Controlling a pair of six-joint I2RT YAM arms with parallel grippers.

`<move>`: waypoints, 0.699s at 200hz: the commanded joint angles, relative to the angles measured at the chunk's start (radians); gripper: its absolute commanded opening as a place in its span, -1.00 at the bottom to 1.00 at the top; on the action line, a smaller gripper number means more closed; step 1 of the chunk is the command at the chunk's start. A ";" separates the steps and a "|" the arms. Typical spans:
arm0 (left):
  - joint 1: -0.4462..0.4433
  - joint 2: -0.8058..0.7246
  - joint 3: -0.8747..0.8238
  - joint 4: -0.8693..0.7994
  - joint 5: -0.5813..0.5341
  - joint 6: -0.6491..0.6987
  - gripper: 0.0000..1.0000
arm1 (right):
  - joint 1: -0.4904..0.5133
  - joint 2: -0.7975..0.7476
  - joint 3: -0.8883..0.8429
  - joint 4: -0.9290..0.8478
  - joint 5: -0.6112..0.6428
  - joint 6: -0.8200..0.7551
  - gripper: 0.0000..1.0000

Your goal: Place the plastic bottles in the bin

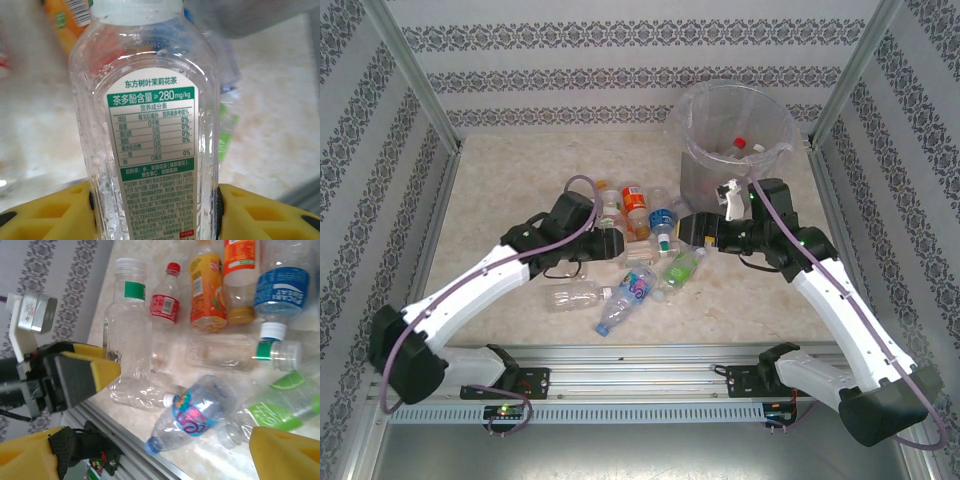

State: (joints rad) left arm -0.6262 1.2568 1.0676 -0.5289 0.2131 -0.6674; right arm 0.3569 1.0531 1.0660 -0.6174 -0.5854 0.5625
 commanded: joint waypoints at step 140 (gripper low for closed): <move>-0.033 -0.070 -0.113 0.362 0.271 0.040 0.12 | 0.228 0.237 0.132 0.179 0.089 0.183 0.76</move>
State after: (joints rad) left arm -0.6418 1.1866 0.9592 -0.2317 0.4694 -0.6323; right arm 0.5571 1.2579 1.1477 -0.4736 -0.5293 0.7250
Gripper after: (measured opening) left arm 0.563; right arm 0.892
